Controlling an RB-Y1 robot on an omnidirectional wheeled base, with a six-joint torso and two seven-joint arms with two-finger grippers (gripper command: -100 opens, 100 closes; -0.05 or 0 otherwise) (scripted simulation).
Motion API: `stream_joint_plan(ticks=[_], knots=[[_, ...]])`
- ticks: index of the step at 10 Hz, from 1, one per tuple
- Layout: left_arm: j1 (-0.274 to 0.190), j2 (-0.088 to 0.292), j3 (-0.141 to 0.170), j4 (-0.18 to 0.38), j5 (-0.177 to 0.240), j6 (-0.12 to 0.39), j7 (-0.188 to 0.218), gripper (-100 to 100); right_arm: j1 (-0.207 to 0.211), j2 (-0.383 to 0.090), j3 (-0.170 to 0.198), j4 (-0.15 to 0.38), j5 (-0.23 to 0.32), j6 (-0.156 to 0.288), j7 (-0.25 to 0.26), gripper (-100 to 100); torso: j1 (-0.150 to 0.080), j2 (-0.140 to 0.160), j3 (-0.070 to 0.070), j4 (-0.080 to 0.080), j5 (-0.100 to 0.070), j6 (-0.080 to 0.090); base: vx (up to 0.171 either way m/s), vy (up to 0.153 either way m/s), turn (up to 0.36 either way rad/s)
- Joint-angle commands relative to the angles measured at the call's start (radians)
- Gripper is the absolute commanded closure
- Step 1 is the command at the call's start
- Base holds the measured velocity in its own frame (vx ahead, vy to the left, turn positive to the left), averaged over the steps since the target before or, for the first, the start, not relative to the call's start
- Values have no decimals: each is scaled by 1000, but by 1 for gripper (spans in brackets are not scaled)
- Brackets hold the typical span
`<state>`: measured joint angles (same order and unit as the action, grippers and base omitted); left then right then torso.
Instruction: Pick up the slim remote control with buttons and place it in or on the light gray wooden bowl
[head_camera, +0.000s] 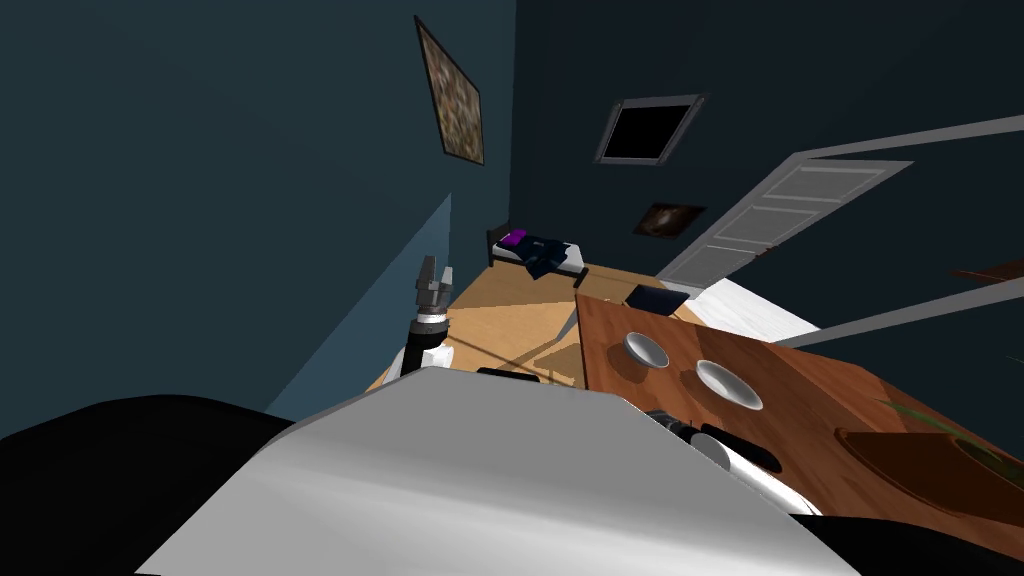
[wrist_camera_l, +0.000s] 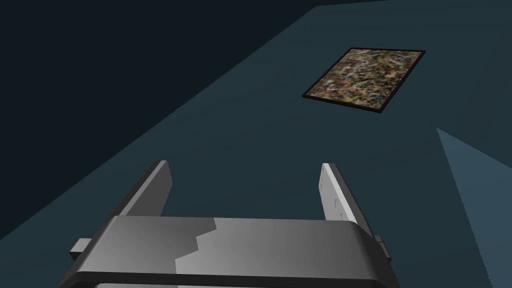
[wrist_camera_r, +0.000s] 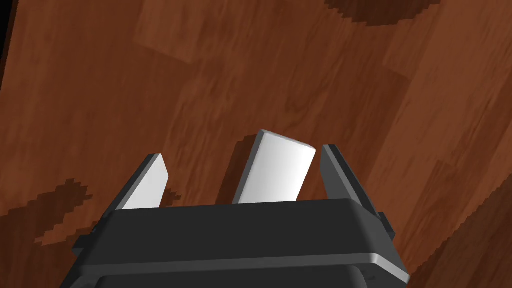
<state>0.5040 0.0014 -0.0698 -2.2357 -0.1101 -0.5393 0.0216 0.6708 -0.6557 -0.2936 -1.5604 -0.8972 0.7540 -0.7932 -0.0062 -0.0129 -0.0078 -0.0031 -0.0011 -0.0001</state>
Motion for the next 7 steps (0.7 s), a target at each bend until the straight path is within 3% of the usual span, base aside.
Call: stream_joint_plan(ticks=[1, 6, 7], knots=[[0, 0, 0, 0, 0, 0, 0, 0, 5, -11, 2, 21, -16, 21, -39, -100, 0, 0, 0, 0, 0, 0, 171, -14, -71], [0, 0, 0, 0, 0, 0, 0, 0, 94, -54, 19, 104, -113, 94, -164, -100, -1, 4, 3, 1, 0, 0, 133, -42, -127], [0, 0, 0, 0, 0, 0, 0, 0, 94, -54, 19, 104, -113, 94, -165, -100, -1, 4, 2, 1, 0, 0, 122, -30, -66]])
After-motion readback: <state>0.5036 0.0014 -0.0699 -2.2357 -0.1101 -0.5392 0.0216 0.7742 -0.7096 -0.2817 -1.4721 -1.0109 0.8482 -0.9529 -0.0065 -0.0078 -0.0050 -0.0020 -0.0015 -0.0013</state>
